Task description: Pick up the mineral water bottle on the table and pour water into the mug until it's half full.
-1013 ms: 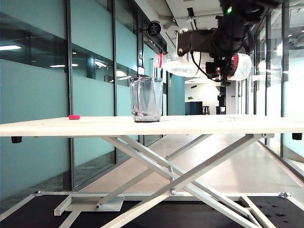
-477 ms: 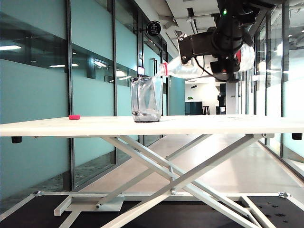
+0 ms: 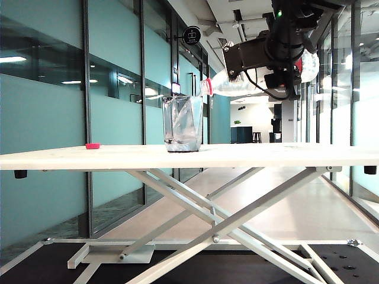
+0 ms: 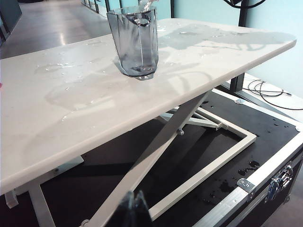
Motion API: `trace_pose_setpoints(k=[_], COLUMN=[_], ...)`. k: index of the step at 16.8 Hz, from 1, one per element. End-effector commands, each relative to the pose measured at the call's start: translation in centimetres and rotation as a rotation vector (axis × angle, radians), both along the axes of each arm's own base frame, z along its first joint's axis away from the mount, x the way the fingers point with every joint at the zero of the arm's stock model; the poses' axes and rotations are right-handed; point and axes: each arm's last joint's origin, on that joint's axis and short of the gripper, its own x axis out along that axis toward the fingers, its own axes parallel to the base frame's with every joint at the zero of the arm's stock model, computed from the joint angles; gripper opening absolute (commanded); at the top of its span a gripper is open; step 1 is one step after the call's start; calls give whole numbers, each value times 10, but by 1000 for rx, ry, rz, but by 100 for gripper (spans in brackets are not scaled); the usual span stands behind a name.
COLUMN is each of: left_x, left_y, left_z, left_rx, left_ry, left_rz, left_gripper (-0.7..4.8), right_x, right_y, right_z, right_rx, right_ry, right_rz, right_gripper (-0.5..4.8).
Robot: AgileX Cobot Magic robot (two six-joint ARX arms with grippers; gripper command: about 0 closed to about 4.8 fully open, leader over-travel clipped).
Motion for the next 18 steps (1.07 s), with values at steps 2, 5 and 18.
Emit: trace_pose_setpoints(k=[2, 5, 18], left_x=[0, 0, 0], left_y=[0, 0, 0], left_z=[0, 0, 0], left_rx=[-1, 0, 1], left_ry=[6, 6, 4], left_rz=[-5, -5, -5], left_gripper=[-5, -5, -5], right_x=[-1, -1, 10], right_y=[0, 0, -26], right_z=[18, 18, 6], right_rx=[27, 26, 1320], right_ry=[-103, -100, 190], right_rz=[4, 6, 89], right_gripper=[198, 198, 197])
